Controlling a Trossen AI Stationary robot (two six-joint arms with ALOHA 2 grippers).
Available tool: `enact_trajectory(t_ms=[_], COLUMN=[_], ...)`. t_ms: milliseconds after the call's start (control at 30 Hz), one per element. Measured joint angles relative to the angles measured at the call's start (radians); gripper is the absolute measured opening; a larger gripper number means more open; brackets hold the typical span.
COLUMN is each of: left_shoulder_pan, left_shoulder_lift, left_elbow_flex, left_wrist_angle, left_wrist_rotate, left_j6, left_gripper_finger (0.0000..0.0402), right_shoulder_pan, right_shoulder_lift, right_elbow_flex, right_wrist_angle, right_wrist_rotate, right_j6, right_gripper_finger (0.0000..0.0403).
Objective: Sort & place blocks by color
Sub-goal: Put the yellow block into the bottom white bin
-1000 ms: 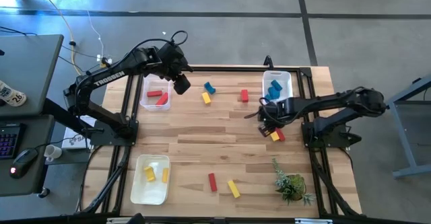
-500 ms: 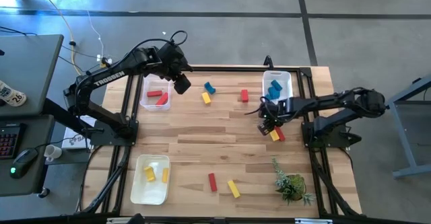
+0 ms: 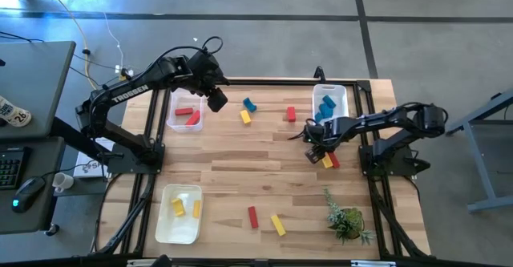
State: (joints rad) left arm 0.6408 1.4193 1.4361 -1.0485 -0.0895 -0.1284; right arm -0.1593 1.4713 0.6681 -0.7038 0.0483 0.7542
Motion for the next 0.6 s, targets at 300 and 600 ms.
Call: enact_trajectory(t_ms=[300,600], left_shoulder_pan=[0.000,0.000], left_shoulder_lift=[0.000,0.000], left_elbow_flex=[0.000,0.000], left_wrist_angle=[0.000,0.000], left_wrist_rotate=[0.000,0.000], left_j6=[0.000,0.008], left_gripper_finger=[0.0202,0.0202], right_shoulder_pan=[0.001,0.000], right_shoulder_lift=[0.012,0.016], right_elbow_flex=[0.008,0.106], right_wrist_angle=[0.011,0.043], right_wrist_rotate=[0.002,-0.020], right_j6=[0.039,0.007], right_gripper_finger=[0.0096,0.0096])
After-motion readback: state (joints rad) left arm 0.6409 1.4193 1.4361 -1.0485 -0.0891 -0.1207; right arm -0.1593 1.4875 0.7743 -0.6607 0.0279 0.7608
